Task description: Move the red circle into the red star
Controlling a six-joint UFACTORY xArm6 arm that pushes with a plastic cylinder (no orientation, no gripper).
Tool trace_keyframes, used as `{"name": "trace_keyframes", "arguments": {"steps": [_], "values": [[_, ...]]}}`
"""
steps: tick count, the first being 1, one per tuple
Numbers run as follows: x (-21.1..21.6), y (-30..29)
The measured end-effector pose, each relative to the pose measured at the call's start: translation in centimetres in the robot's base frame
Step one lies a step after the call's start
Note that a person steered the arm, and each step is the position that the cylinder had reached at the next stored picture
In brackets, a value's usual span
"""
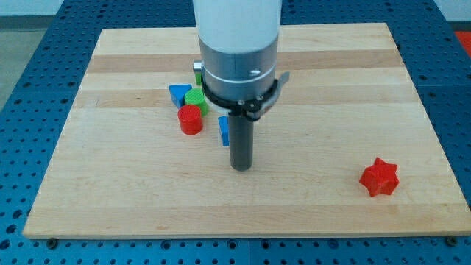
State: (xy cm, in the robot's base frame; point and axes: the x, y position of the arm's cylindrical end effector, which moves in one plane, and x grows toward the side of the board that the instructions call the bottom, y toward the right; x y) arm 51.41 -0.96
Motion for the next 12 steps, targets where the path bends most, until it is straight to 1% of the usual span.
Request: {"name": "trace_keyframes", "arguments": {"steps": [1, 4, 5, 7, 8, 9, 10, 11, 12], "values": [[-3.1, -0.2], [-10.5, -3.9], [-11.5, -5.9], [-11.4, -10.7], [-10.5, -12.5], [-9.8, -11.8], [-8.9, -9.1], [-6.4, -7.1], [-3.6, -6.8]]}}
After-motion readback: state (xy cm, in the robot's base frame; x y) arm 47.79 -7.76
